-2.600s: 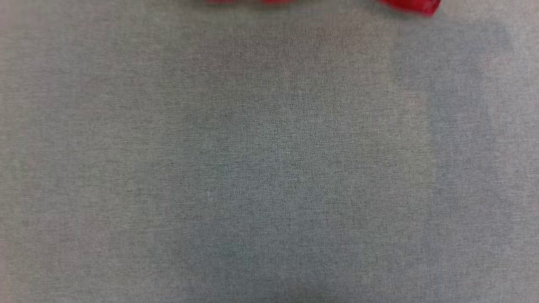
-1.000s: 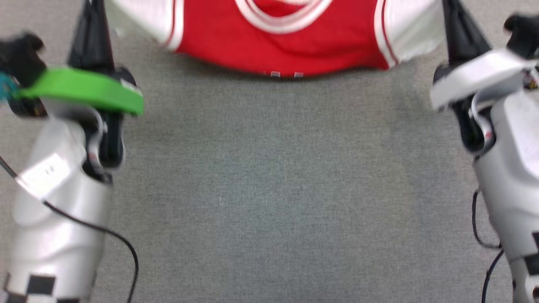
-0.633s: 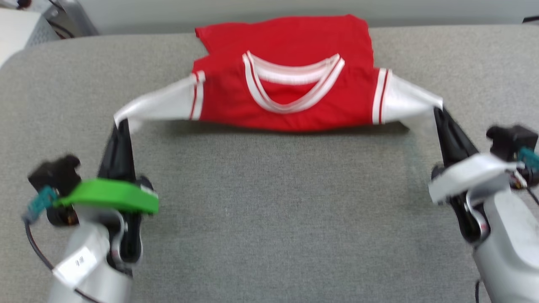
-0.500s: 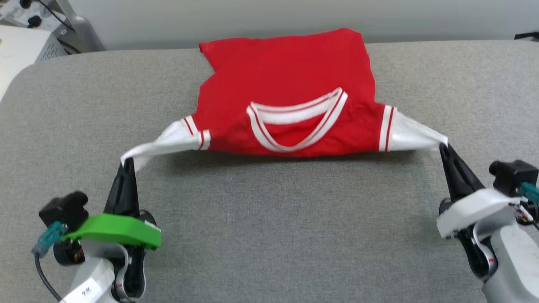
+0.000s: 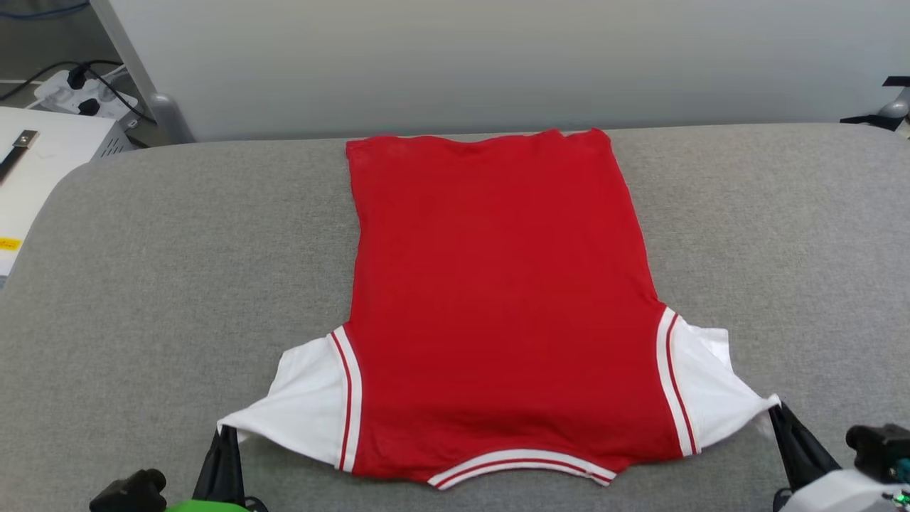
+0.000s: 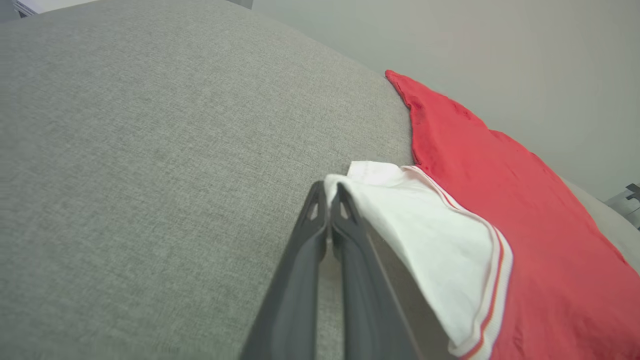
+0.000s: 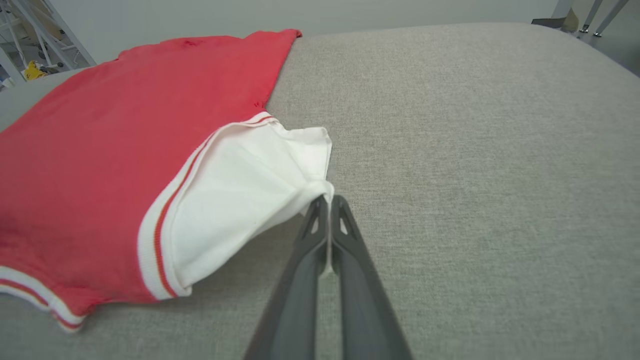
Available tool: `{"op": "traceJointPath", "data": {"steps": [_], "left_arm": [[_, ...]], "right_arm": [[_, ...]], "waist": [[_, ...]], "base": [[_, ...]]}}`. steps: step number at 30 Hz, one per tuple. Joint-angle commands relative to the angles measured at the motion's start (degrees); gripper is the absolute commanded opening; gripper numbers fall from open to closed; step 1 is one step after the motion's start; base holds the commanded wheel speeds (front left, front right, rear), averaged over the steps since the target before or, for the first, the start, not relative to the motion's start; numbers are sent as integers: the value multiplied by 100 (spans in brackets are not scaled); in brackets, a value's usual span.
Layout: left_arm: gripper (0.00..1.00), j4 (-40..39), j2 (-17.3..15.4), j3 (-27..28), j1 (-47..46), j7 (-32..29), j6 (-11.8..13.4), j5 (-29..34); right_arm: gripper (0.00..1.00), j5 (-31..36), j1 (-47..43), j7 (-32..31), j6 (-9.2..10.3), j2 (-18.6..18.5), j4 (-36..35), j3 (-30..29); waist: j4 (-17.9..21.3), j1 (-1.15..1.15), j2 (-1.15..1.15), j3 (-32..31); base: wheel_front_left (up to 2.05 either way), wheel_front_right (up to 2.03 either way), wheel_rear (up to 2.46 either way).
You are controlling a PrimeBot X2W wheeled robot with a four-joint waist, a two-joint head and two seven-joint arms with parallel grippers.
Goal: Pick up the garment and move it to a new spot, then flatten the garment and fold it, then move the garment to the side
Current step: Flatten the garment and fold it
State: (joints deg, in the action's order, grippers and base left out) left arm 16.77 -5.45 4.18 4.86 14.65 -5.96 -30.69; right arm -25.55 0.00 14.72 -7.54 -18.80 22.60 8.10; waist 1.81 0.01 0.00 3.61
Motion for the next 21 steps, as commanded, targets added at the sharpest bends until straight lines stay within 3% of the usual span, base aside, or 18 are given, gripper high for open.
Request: {"op": "traceJointPath", "data": {"steps": [1,13,15,16,17,21], "left_arm": [[0,24,31,99,153,35,-30,43],[0,116,199,332,428,35,-82,184],[0,102,211,333,399,35,-90,214],[0,98,216,337,384,35,-93,225],[0,90,221,347,362,35,-95,238],[0,3,238,304,282,35,-107,300]], "right_arm": [[0,8,-187,3,5,-14,-52,-82],[0,82,-1103,-153,5,294,-411,-547],[44,115,-1062,-170,5,329,-498,-606],[50,135,-1043,-169,5,339,-540,-645],[100,170,-1021,-166,5,348,-599,-687],[100,275,-889,-148,5,351,-911,-809]], "waist": [[-36,-1,0,-36],[-122,-1,0,-51],[-116,-1,0,-54],[-120,-1,0,-56],[-124,-1,0,-55],[-168,-1,0,-19]], "base": [[0,0,0],[0,0,0],[0,0,0],[0,0,0],[0,0,0],[0,0,0]]}}
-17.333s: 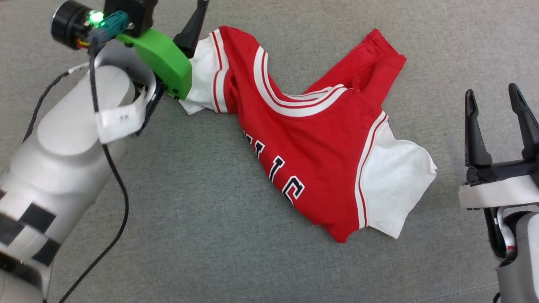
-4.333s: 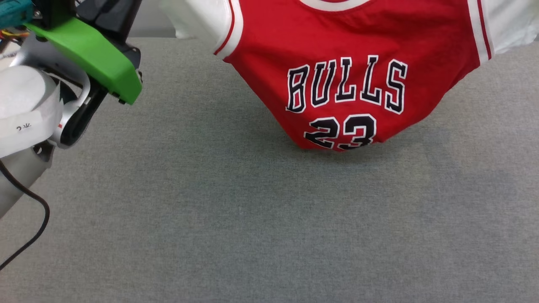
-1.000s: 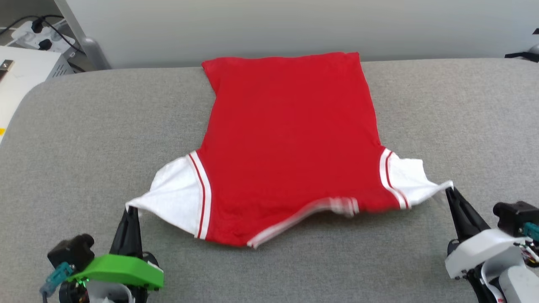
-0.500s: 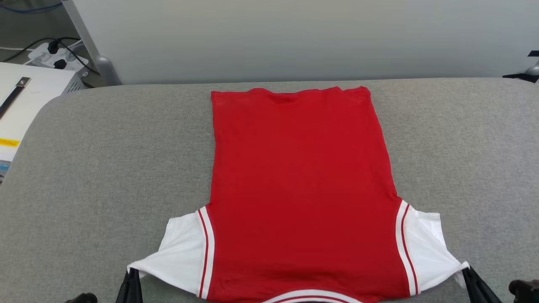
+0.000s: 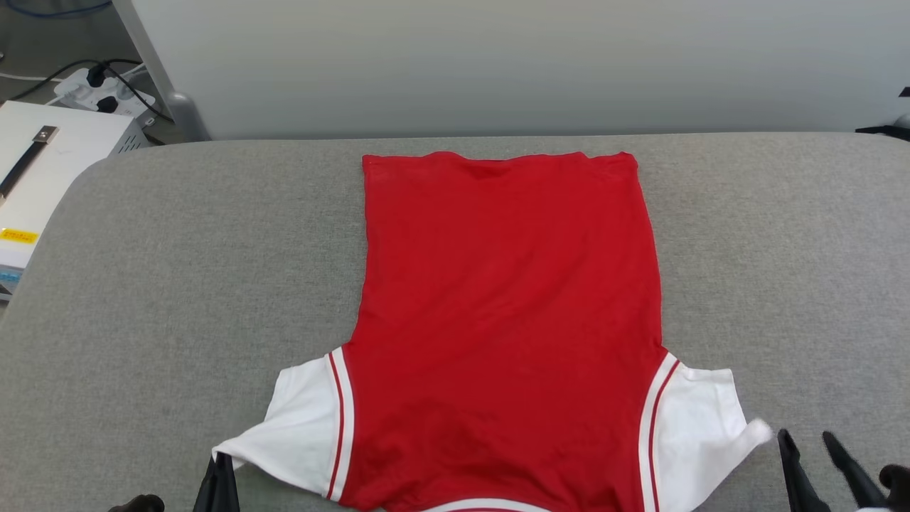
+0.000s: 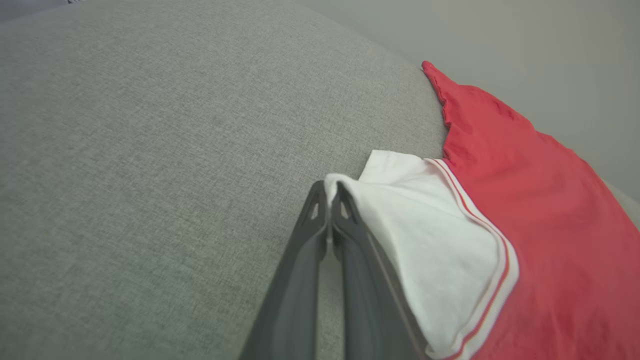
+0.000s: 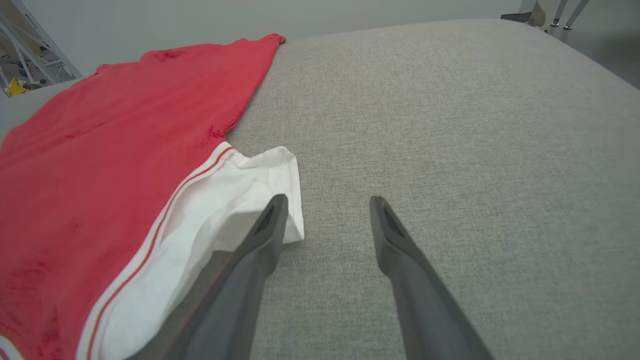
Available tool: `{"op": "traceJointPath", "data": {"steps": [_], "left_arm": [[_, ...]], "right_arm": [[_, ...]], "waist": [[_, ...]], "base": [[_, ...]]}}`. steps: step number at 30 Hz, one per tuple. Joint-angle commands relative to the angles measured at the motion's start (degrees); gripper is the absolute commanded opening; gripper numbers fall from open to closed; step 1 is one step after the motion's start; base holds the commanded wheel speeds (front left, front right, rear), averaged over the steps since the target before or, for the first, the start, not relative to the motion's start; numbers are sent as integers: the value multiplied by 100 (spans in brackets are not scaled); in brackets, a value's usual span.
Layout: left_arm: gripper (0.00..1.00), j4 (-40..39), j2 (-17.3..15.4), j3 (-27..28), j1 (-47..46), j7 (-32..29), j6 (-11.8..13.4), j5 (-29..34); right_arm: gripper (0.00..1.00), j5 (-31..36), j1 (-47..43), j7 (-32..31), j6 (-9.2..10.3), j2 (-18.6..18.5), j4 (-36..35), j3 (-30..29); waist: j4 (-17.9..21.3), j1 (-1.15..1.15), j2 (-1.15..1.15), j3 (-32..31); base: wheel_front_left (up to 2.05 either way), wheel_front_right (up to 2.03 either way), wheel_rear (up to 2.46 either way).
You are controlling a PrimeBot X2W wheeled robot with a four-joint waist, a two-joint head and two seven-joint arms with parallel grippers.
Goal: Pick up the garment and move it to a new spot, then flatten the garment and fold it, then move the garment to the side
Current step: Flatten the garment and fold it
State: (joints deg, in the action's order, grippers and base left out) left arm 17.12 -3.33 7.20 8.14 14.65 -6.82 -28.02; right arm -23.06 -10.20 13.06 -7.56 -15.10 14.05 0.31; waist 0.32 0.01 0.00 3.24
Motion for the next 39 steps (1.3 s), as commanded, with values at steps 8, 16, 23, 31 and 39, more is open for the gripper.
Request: {"op": "traceJointPath", "data": {"steps": [8,16,23,31,39], "left_arm": [[0,-396,42,-239,-352,35,-35,160],[0,-817,44,-527,-781,35,14,138],[0,-1130,45,-834,-1136,35,87,39],[0,-1404,45,-1126,-1523,35,138,-87],[0,-1701,45,-1459,-1864,35,213,-249]], "right_arm": [[100,200,1031,-29,8,-260,-1184,-542],[100,326,3161,-741,8,-781,-1859,-539],[100,-16,5167,-2668,8,-1279,-746,84],[100,-297,6862,-5046,8,-1525,1132,796],[100,-449,7723,-6359,8,-1655,2061,1339]], "waist": [[-233,-1,0,328],[-530,-1,0,974],[-867,-1,0,1617],[-1206,-1,0,2317],[-1582,-1,0,2952]], "base": [[0,0,0],[0,0,0],[0,0,0],[0,0,0],[0,0,0]]}}
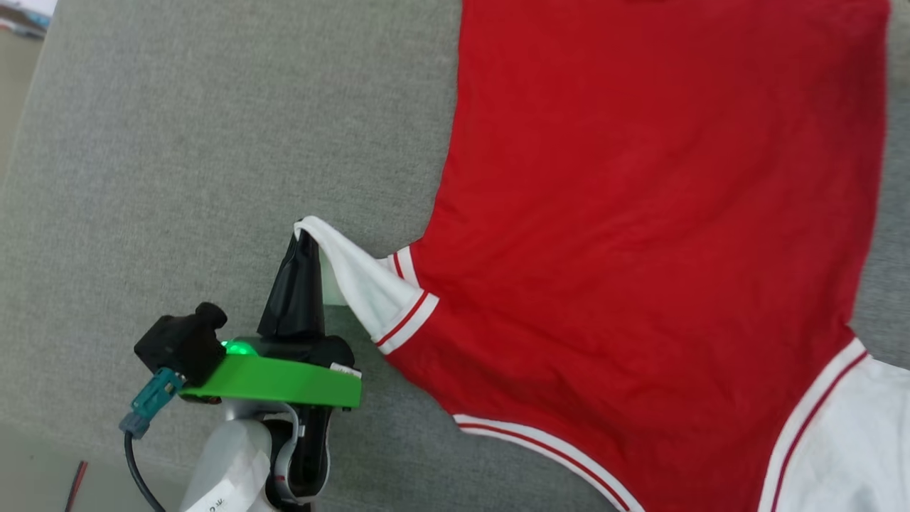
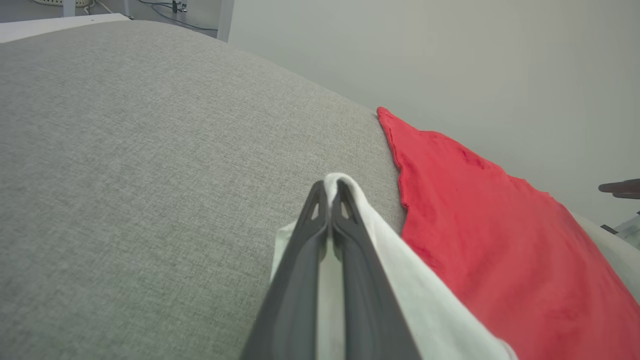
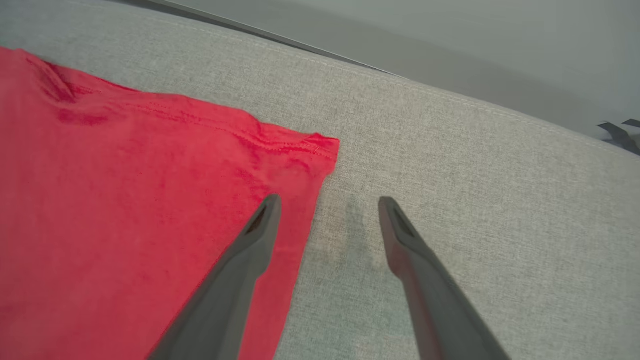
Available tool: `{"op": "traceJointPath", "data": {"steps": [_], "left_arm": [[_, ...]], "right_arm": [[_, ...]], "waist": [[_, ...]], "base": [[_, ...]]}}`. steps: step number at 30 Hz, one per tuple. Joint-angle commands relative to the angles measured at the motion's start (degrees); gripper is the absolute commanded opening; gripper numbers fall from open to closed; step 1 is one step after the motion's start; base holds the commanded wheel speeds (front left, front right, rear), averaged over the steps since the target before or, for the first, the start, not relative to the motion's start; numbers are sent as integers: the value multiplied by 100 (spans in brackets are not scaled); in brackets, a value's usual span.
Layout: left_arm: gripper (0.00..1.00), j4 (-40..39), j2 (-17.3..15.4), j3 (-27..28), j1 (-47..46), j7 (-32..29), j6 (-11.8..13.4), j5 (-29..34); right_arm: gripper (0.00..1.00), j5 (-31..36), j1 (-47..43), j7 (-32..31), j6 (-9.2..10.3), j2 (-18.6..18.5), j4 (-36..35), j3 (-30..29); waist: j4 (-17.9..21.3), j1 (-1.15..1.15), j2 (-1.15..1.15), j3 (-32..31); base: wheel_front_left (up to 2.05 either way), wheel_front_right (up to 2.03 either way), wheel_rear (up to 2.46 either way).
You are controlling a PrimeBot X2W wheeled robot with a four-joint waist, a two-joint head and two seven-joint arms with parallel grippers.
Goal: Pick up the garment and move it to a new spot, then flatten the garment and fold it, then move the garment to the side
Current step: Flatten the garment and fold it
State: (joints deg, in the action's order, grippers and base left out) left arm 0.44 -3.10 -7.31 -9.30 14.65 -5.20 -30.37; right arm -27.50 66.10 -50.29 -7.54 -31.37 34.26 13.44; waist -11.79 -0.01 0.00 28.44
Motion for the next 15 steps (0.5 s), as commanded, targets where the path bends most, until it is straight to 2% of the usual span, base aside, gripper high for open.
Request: {"op": "traceJointPath", "data": {"steps": [1,5,12,13,14,15], "left_arm": [[0,-46,22,-32,-141,35,58,-23],[0,-60,22,-166,-263,35,82,-61],[0,7,22,-254,-348,35,127,-101],[0,15,22,-249,-347,35,131,-99],[0,19,22,-240,-344,35,134,-94],[0,24,22,-224,-338,35,137,-85]], "right_arm": [[100,20,130,-62,5,-41,88,73],[100,102,225,-125,5,-95,397,225],[100,51,-158,-170,5,-174,896,500],[46,33,-175,-164,5,-191,920,526],[0,26,-173,-131,5,-201,918,546],[0,29,-156,-78,5,-213,908,574]], "waist": [[-397,1,0,466],[-544,1,0,620],[-611,1,0,586],[-601,1,0,565],[-588,1,0,546],[-569,1,0,520]], "base": [[0,0,0],[0,0,0],[0,0,0],[0,0,0],[0,0,0],[0,0,0]]}}
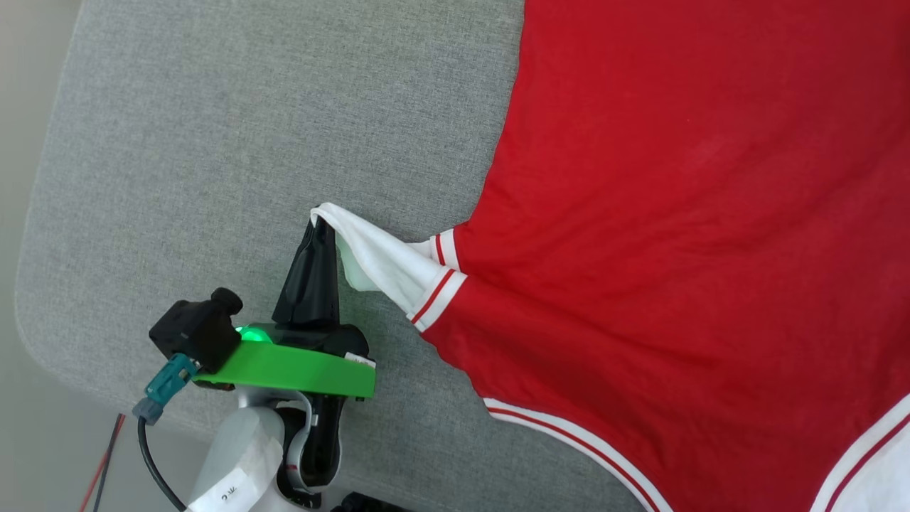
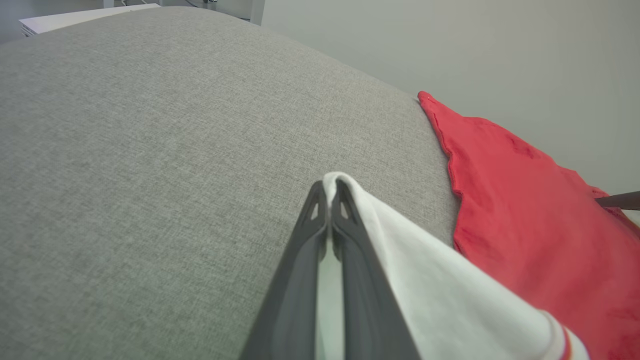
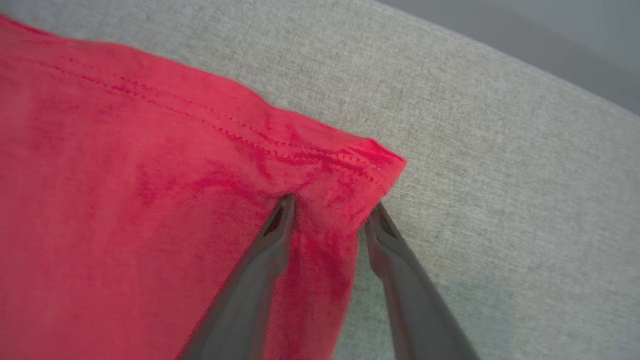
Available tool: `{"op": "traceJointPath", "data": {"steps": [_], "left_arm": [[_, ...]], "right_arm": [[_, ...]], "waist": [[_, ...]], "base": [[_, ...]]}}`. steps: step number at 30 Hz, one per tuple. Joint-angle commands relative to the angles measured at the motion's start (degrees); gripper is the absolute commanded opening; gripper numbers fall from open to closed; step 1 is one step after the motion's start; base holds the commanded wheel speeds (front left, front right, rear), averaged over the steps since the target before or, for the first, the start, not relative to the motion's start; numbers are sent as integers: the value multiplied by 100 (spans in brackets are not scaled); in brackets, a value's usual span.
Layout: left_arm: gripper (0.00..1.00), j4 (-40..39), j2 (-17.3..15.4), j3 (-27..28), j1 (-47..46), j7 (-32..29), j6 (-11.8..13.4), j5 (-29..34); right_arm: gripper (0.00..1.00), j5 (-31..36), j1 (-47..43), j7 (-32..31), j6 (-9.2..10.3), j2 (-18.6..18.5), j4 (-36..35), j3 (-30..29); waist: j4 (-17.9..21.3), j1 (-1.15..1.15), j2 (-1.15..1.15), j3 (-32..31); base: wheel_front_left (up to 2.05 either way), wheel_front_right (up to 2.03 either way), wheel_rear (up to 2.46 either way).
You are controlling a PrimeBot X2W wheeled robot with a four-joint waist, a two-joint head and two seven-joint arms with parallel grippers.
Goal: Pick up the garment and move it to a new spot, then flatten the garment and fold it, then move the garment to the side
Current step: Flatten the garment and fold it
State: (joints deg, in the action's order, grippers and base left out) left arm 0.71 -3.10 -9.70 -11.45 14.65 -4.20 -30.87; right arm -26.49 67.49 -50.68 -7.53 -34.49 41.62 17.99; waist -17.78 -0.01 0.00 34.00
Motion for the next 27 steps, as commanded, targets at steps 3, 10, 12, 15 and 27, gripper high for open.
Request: {"op": "traceJointPath", "data": {"steps": [3,10,12,15,27], "left_arm": [[0,30,22,57,-102,35,34,-4],[0,198,22,215,73,35,0,162],[0,252,22,280,168,35,-9,215],[0,312,22,388,329,35,-16,307],[0,335,23,660,917,35,-45,565]], "right_arm": [[0,-40,-213,120,4,60,134,214],[0,-103,-155,932,4,33,-92,587],[0,-246,-242,1275,4,-4,-249,735],[0,-475,-461,1638,4,-151,-541,1028],[0,-1436,-2421,2717,4,-1163,-1986,781]], "waist": [[89,1,0,-137],[302,1,0,-685],[394,1,0,-882],[545,1,0,-1164],[1020,1,0,-1999]], "base": [[0,0,0],[0,0,0],[0,0,0],[0,0,0],[0,0,0]]}}
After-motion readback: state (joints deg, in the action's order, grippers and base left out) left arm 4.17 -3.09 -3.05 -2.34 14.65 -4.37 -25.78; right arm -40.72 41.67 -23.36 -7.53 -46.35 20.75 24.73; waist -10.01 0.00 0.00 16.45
